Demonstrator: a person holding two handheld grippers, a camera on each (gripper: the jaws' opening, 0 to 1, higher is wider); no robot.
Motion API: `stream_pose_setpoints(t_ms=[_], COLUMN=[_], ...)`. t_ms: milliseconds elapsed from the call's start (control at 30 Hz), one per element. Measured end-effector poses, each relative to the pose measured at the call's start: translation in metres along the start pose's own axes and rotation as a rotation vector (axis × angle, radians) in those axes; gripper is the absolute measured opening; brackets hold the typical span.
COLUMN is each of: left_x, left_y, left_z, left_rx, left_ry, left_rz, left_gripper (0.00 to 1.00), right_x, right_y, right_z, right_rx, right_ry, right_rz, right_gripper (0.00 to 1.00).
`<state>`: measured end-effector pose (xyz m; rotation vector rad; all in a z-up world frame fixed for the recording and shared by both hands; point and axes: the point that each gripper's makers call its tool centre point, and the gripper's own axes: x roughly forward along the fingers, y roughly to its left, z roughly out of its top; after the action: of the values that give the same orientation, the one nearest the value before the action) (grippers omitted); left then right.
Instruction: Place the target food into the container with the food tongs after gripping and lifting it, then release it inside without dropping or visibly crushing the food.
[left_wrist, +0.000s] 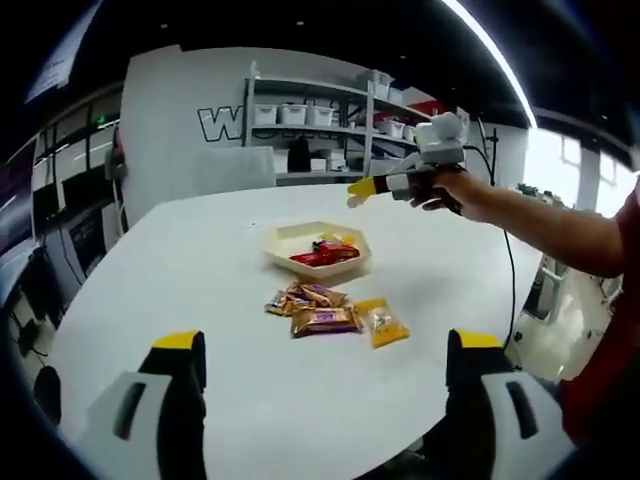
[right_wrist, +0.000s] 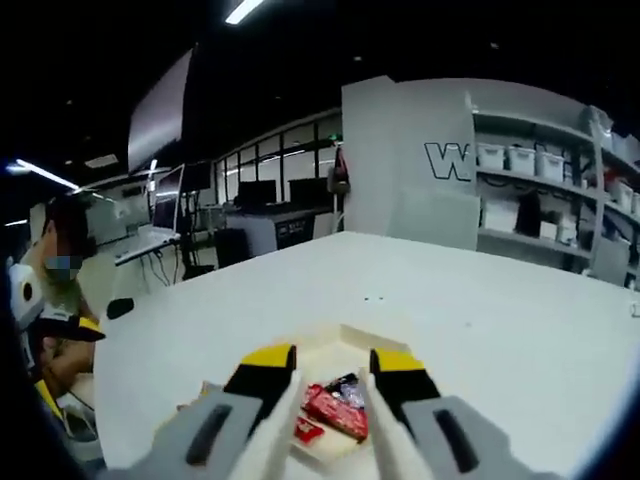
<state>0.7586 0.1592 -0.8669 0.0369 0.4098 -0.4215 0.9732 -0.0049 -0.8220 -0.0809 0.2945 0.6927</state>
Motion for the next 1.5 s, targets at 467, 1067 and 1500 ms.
stream_pose_setpoints(t_ms=[467, 1067, 1500], left_x=[0.000, -0.001, -0.002], left_y=[-0.006, -0.013, -0.016], left_z=[0.000, -0.003, -0.003], left_rx=[0.014, 0.013, 0.026], left_ry=[0.004, 0.001, 0.007], left_rz=[-0.010, -0.023, -0.031], left_gripper=[0.97, 0.97, 0.96], right_x=[-0.016, -0.036, -0.051], right_y=[0.007, 0.029, 0.046], right_z=[-0.005, -0.030, -0.042], right_rx=[0.013, 0.014, 0.017], right_ry=[-0.007, 0.012, 0.020], right_rz=[0.003, 0.034, 0.074], right_gripper=[0.24, 0.24, 0.24])
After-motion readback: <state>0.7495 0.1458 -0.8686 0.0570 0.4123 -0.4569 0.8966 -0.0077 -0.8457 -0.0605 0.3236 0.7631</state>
